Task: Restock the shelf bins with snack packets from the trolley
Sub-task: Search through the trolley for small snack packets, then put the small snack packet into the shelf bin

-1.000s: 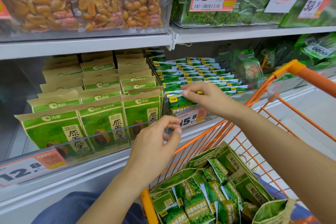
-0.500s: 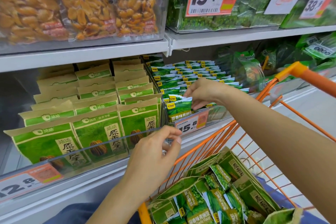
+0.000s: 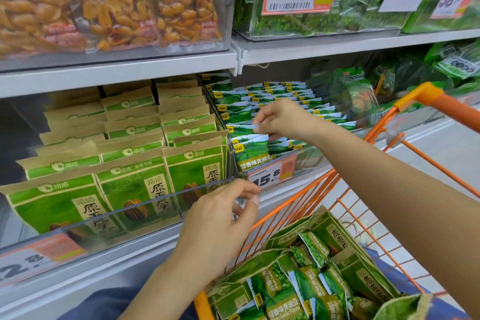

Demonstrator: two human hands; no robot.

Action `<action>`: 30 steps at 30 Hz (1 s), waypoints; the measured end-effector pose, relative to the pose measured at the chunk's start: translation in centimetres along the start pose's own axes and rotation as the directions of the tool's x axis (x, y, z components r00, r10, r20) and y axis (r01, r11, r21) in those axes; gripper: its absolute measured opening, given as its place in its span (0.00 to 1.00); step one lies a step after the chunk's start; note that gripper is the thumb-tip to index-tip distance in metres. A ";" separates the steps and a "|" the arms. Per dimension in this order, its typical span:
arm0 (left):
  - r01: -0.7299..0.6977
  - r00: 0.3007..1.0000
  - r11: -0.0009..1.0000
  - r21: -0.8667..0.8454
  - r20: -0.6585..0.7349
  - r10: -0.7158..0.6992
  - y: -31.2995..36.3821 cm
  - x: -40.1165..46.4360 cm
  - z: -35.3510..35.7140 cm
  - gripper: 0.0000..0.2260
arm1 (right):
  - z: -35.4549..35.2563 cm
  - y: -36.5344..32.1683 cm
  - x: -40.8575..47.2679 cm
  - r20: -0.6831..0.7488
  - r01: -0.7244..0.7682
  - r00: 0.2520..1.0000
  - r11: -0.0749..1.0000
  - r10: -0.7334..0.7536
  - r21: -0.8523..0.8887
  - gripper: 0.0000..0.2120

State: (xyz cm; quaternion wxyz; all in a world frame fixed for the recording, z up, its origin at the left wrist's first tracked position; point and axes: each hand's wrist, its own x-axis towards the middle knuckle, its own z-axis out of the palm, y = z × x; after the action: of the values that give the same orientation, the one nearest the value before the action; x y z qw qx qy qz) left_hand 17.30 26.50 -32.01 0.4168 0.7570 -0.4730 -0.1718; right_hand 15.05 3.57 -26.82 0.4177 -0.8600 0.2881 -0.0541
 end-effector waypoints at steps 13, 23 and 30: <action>-0.044 0.998 0.996 0.073 0.036 0.042 -0.1 0.1 0.0 0.07 | -1.2 1.7 -6.1 -0.317 0.108 0.944 0.993 -0.090 0.039 0.10; -0.122 0.980 0.956 0.266 0.185 0.073 -0.4 0.0 0.5 0.13 | 5.6 7.1 -16.1 0.485 0.330 0.869 0.620 0.094 -0.712 0.12; -0.086 0.980 0.980 0.182 0.191 0.051 -0.5 0.0 0.2 0.12 | 11.0 8.8 -15.2 0.526 0.460 0.834 0.317 0.165 -0.829 0.16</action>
State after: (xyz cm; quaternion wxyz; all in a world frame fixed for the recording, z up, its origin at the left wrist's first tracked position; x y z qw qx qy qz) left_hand 17.46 26.46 -32.56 0.3029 0.7572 -0.5497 -0.1812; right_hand 2.21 15.12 -38.28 -0.1033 -0.9409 0.0552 0.3178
